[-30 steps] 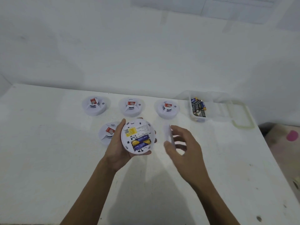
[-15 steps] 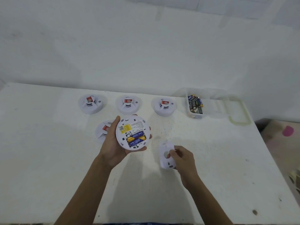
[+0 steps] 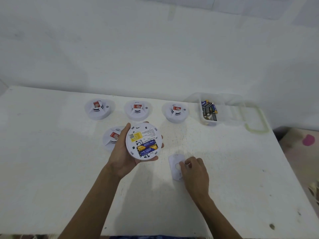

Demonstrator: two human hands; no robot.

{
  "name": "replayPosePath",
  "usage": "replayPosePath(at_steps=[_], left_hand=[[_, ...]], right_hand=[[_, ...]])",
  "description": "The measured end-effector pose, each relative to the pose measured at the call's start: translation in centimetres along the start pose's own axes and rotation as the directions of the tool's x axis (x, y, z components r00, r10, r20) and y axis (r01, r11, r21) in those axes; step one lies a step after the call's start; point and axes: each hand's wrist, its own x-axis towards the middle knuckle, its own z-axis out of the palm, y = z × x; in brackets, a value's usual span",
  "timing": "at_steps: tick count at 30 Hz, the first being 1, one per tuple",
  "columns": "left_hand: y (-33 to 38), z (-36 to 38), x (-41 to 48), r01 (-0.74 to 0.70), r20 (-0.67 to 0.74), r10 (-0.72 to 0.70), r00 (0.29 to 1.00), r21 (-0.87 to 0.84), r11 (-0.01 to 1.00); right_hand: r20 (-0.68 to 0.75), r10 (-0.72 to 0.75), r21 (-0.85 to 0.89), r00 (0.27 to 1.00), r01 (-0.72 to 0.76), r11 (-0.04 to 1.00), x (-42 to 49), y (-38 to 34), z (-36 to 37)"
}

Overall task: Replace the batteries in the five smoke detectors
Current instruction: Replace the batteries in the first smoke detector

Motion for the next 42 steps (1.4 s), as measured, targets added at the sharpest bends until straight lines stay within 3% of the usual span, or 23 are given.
replayPosePath(at_steps=[4, 6, 8, 12, 16, 21, 27, 31, 42], left_hand=[[-0.1, 0.2, -0.1, -0.001, -0.011, 0.001, 1.0, -0.001, 1.0], [-0.1, 0.2, 0.0, -0.005, -0.022, 0.005, 1.0, -0.004, 1.0], [-0.1, 0.1, 0.0, -0.008, -0.04, 0.007, 0.999, -0.018, 1.0], [-0.3, 1.0, -0.2, -0.119, -0.158, 0.123, 0.98, 0.033, 0.992], [-0.4, 1.9, -0.5, -0.15, -0.275, 0.156, 0.949, 0.041, 0.988], [-0.1, 2.4, -0.7, -0.127, -0.245, 0.135, 0.96, 0.049, 0.991], [0.2, 2.6, -1.2, -0.113, -0.218, 0.132, 0.967, 0.098, 0.989], [0.3, 3.0, -1.3, -0.095, -0.206, 0.128, 0.97, 0.162, 0.982], [-0.3, 2.8, -1.1, -0.006, -0.223, 0.057, 0.973, 0.224, 0.975]], right_hand=[[0.089, -0.077, 0.162, 0.993, 0.062, 0.985, -0.5, -2.5, -2.4], [-0.104, -0.207, 0.22, 0.973, 0.225, 0.949, -0.8, -4.6, -3.8], [-0.204, -0.301, 0.244, 0.931, 0.346, 0.906, -1.4, -6.8, -5.1], [-0.278, -0.48, 0.194, 0.832, 0.538, 0.82, -2.2, -9.6, -6.6], [-0.247, -0.618, 0.098, 0.746, 0.654, 0.75, -2.2, -11.1, -6.5], [-0.169, -0.696, 0.014, 0.698, 0.708, 0.706, -2.2, -12.2, -6.4], [-0.045, -0.811, -0.054, 0.583, 0.809, 0.585, -1.5, -12.8, -7.4], [0.113, -0.867, -0.119, 0.485, 0.873, 0.473, -0.4, -13.0, -8.4], [0.398, -0.871, -0.089, 0.287, 0.957, 0.275, 1.4, -13.9, -9.6]])
